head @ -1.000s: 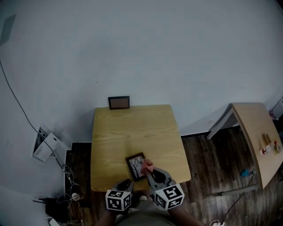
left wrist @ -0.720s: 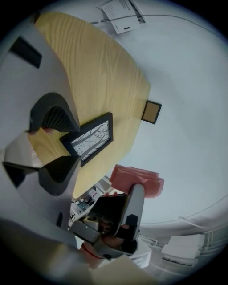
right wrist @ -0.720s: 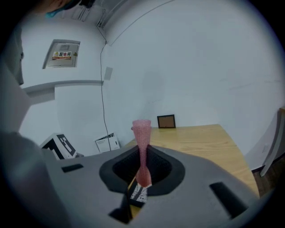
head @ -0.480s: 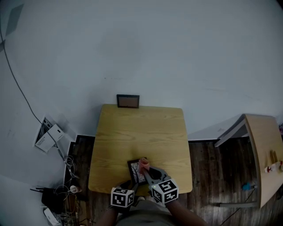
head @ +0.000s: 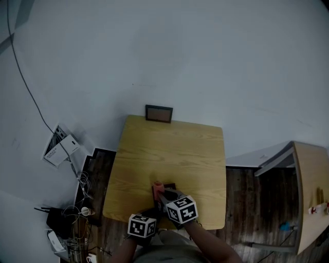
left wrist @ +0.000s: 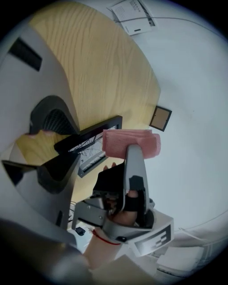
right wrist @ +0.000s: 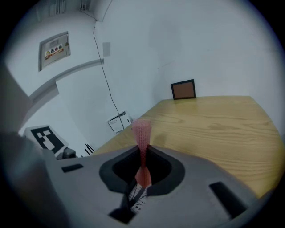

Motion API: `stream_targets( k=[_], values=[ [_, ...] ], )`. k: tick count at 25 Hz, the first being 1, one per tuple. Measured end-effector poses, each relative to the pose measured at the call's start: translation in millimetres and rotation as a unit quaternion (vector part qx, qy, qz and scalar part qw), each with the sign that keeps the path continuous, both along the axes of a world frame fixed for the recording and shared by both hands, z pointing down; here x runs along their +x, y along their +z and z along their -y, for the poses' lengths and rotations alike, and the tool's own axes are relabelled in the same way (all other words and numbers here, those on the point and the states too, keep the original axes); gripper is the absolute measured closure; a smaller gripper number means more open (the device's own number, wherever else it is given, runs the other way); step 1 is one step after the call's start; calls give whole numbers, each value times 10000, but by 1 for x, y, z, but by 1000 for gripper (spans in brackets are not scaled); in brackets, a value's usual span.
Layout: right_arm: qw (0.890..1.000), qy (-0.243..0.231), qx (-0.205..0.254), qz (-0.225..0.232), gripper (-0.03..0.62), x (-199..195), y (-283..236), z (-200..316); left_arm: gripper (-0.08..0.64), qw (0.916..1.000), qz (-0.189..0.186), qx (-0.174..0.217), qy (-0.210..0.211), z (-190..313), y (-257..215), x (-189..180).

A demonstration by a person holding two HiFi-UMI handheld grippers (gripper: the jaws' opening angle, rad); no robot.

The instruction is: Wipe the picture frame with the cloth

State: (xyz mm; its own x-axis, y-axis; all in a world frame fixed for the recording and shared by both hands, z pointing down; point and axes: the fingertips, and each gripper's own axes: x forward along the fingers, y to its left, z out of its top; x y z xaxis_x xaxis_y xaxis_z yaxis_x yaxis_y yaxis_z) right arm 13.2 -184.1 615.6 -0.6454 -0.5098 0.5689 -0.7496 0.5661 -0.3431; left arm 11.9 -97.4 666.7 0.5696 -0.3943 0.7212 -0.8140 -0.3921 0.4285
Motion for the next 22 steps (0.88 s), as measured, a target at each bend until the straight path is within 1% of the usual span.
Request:
stream_targets(
  k=[3,6,9,12,16,22],
  values=[
    [9992,-158,-58,-365,573,-4,14,6,439,10000,-12,9,-29,0,0,0],
    [9947,-403,104,-941,574,-7,28,11,440,9999,62,84,-103,0,0,-1],
    [9841,-684,316,-1606,572,-9,36,10,440,9997,142,134,-135,0,0,-1],
    [9723,-884,497,-2107,572,-9,42,9,440,9996,163,136,-162,0,1,-1],
    [9608,-1098,695,-2449,572,-8,46,10,440,9995,115,81,-285,0,1,-2],
    [9587,-1046,648,-2563,572,6,47,12,440,9991,144,95,-392,-1,1,-3]
  ],
)
